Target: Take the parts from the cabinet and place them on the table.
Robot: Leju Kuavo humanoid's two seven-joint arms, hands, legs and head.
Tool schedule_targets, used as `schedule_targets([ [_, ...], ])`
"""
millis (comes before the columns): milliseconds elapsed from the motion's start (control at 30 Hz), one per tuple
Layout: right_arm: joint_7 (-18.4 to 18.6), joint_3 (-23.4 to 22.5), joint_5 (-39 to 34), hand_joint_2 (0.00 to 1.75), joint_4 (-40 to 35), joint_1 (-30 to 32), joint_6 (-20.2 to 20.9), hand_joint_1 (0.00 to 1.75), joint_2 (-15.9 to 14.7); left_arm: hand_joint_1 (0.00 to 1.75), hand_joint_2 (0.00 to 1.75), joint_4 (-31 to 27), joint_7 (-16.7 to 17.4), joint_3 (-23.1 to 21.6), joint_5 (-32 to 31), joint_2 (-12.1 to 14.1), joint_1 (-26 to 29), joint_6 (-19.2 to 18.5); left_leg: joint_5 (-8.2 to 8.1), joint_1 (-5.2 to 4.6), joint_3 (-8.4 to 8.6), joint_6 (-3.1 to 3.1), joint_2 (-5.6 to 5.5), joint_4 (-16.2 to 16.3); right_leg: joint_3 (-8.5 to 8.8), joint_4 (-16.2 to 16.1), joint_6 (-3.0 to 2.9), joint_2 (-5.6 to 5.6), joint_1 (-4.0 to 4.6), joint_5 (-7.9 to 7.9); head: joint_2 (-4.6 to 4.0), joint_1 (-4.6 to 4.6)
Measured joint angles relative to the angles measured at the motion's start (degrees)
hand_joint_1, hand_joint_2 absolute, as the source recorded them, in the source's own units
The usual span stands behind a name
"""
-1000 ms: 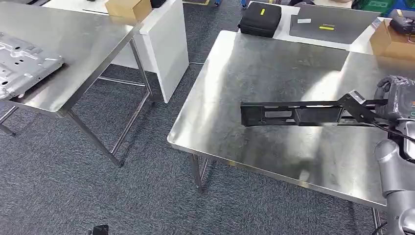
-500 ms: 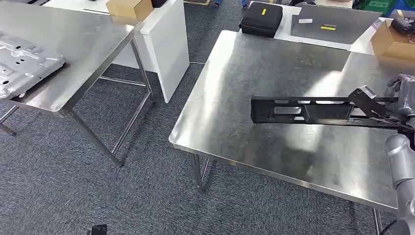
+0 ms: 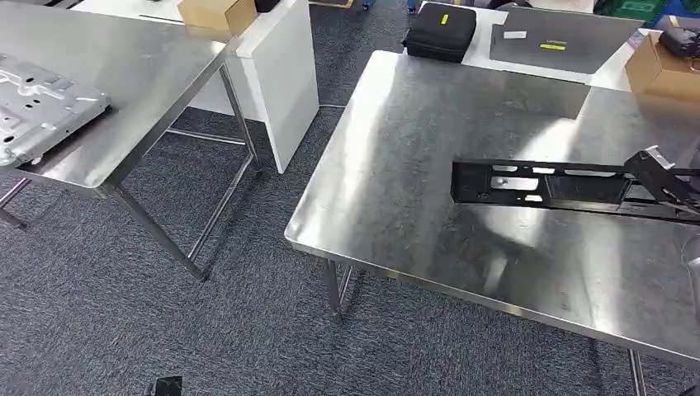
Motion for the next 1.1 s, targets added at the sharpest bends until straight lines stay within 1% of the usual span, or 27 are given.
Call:
schedule_targets([
  [200, -0.2, 0.0, -0.2, 1.75, 1.0, 0.0, -0.1, 1.75, -0.1, 0.0, 1.75, -0.1, 0.0, -0.6, 0.3, 0.0, 0.0, -0.5, 0.01, 0.0, 0.01, 0.01, 0.02, 0.0, -0.02, 0.0, 0.0, 0.02, 0.0, 0.0, 0.0, 0.0],
  [233, -0.2, 0.0, -0.3, 1.75, 1.1, 0.0, -0.1, 0.0, -0.1, 0.0, 1.75, -0.1, 0.0, -0.8, 0.3, 0.0, 0.0, -0.7, 0.01, 0.0, 0.01, 0.01, 0.02, 0.0, -0.02, 0.0, 0.0, 0.02, 0.0, 0.0, 0.0, -0.02],
  [367, 0.0, 0.0, -0.3, 1.75, 1.2, 0.3, -0.1, 0.0, -0.2, 0.0, 1.75, -0.1, 0.0, -1.9, 0.2, 0.2, 0.1, -3.4, 0.01, 0.0, -0.01, 0.01, 0.01, 0.0, -0.02, 0.0, 0.0, 0.01, 0.0, 0.0, 0.0, -0.02],
  [433, 0.2, 0.0, -0.3, 1.75, 1.2, 0.4, -0.1, 0.0, -0.2, 0.0, 1.75, -0.1, 0.0, -2.7, -0.1, 0.2, 0.1, -3.7, 0.01, 0.0, -0.01, 0.01, 0.01, 0.0, -0.02, 0.0, 0.0, 0.01, 0.0, 0.0, 0.0, 0.0],
  [467, 0.2, 0.0, -0.2, 1.75, 1.2, 0.4, -0.1, 0.0, -0.2, 0.0, 0.0, -0.1, 0.0, -2.9, 0.2, 0.2, 0.1, -3.7, 0.01, 0.0, -0.01, 0.01, 0.02, 0.0, -0.02, 0.0, 0.0, 0.02, 0.0, 0.0, 0.0, 0.0],
  [700, 0.7, 0.0, -0.4, 1.75, 1.2, 1.0, 0.0, 0.0, -0.4, 0.0, 0.0, 0.8, 0.0, -3.3, 0.2, 0.4, 0.2, -4.3, 0.01, 0.0, -0.02, 0.01, 0.0, 0.0, -0.03, 0.0, 0.0, 0.01, 0.0, 0.0, 0.0, -0.02],
  [733, 0.7, 0.0, -0.4, 1.75, 1.2, 1.1, 0.1, 0.0, -0.5, 0.0, 1.75, 0.8, 0.0, -3.3, 0.3, 0.4, 0.2, -4.3, 0.01, 0.0, -0.02, 0.01, 0.0, 0.0, -0.03, 0.0, 0.0, 0.01, 0.0, 0.0, 0.0, 0.0],
  [1100, 0.8, 0.1, -0.3, 1.75, 1.2, 1.4, 0.8, 0.0, -1.0, 0.0, 1.75, 0.8, 0.0, -3.3, 0.5, 0.5, 0.3, -4.6, 0.01, 0.0, -0.05, 0.01, 0.0, 0.0, -0.05, 0.0, 0.0, 0.01, 0.0, 0.0, 0.0, 0.02],
])
